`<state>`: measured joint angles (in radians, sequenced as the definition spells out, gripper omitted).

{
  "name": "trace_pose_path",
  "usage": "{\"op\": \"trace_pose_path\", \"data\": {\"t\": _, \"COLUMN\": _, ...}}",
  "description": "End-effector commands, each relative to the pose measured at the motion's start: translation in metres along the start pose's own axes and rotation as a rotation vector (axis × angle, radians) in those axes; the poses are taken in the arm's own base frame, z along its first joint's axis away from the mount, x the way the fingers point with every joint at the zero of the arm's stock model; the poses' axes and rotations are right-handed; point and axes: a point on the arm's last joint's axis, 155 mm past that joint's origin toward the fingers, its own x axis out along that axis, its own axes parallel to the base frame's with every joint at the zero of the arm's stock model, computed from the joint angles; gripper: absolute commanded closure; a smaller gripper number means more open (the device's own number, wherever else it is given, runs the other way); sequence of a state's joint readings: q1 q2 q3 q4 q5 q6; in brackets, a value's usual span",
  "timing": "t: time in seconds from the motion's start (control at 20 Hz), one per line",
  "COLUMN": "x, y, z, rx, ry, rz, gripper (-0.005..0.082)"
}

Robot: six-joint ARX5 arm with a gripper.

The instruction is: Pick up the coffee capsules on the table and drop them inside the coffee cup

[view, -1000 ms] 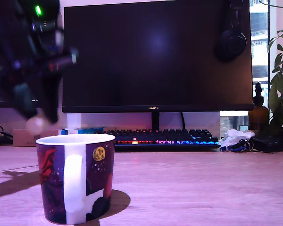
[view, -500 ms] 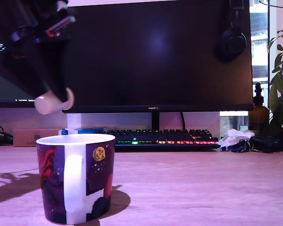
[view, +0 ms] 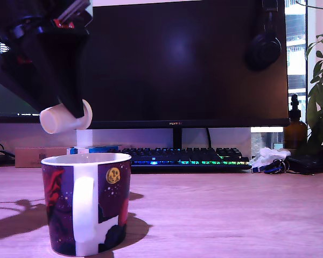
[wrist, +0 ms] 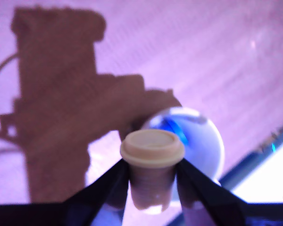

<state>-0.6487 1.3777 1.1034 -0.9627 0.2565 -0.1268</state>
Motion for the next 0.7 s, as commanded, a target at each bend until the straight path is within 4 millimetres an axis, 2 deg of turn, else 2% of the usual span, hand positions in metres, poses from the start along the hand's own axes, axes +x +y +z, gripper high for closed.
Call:
{"op": "trace_pose_path", "data": {"t": 0.0, "x": 0.002, "y": -0.005, "z": -0.001, "rx": 0.022, "ry": 0.005, "rz": -0.007, "gripper": 0.0559}}
{"op": "trace_pose_path", "data": {"t": 0.35, "x": 0.016, "y": -0.023, "z": 0.001, "rx": 0.082, "ry": 0.013, "rz": -0.027, "gripper": 0.0559}}
{"op": "trace_pose_path", "data": {"t": 0.65, "x": 0.021, "y": -0.025, "z": -0.001, "rx": 0.088, "ry": 0.033, "rz": -0.027, "gripper": 0.0559}}
